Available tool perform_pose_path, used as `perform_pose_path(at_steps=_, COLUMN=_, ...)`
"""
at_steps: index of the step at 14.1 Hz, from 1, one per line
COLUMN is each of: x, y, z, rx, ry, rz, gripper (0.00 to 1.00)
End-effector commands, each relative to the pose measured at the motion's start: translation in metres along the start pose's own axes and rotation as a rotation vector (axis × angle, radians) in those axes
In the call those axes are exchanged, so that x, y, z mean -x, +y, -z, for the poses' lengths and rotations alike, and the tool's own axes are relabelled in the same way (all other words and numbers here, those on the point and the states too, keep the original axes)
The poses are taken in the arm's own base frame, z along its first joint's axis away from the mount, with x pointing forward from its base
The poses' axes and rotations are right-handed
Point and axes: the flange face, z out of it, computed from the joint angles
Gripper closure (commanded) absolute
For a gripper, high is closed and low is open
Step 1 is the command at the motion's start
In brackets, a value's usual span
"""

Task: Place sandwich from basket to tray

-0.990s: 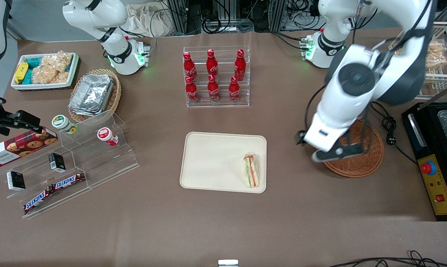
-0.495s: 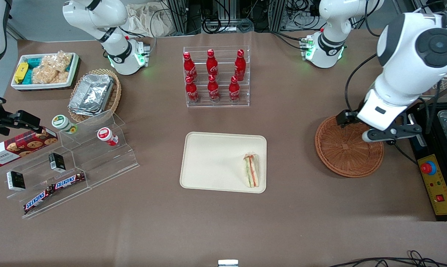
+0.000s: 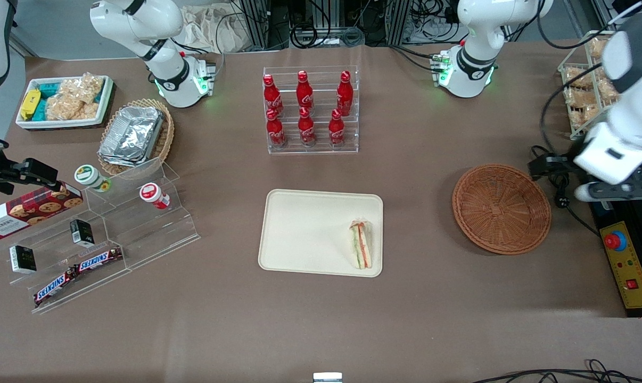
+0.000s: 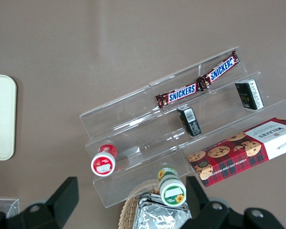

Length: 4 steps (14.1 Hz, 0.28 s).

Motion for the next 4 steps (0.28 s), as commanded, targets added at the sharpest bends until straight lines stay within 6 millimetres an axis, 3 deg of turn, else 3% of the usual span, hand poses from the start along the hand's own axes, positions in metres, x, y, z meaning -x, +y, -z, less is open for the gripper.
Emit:
perform_pose_path(at_steps=1, x=0.002, y=-0.011, z=0.020, rx=0.019, ry=0.005, rz=-0.030, gripper=0.00)
perform_pose_path(at_steps=4, x=-0.010, y=-0.010, z=0.032, rx=0.013, ry=-0.060, rz=-0.021, gripper=0.00)
